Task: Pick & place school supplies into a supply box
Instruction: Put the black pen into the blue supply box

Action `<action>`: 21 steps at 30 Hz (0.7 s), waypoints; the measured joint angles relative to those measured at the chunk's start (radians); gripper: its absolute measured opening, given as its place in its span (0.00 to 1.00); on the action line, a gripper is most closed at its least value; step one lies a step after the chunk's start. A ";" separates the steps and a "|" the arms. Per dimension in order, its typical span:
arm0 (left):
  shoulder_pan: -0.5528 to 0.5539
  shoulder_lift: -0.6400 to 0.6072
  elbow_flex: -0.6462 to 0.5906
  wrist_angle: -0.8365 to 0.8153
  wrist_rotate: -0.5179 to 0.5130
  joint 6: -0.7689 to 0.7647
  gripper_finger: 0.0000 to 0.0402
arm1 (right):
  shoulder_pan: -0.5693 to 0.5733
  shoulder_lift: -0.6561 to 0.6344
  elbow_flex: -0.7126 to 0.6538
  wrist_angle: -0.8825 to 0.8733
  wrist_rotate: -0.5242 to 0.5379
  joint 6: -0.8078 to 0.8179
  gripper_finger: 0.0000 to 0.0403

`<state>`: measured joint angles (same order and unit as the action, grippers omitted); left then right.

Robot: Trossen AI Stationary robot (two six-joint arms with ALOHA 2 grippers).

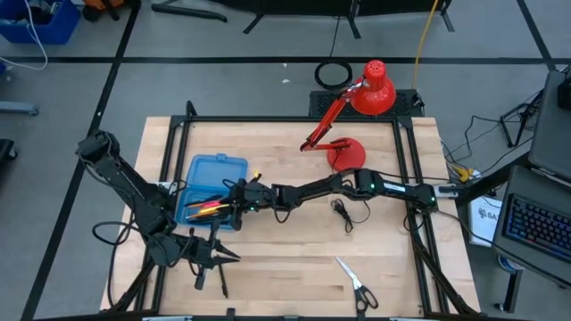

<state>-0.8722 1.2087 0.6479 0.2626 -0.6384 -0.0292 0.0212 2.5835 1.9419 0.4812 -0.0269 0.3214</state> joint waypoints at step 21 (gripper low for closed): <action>-0.040 0.000 0.000 0.035 -0.011 0.008 0.09 | 0.199 0.000 -0.001 0.036 -0.024 -0.072 0.21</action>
<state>-0.9119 1.2091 0.6479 0.2974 -0.6497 -0.0208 0.2206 2.5832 1.9408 0.5175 -0.0509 0.2496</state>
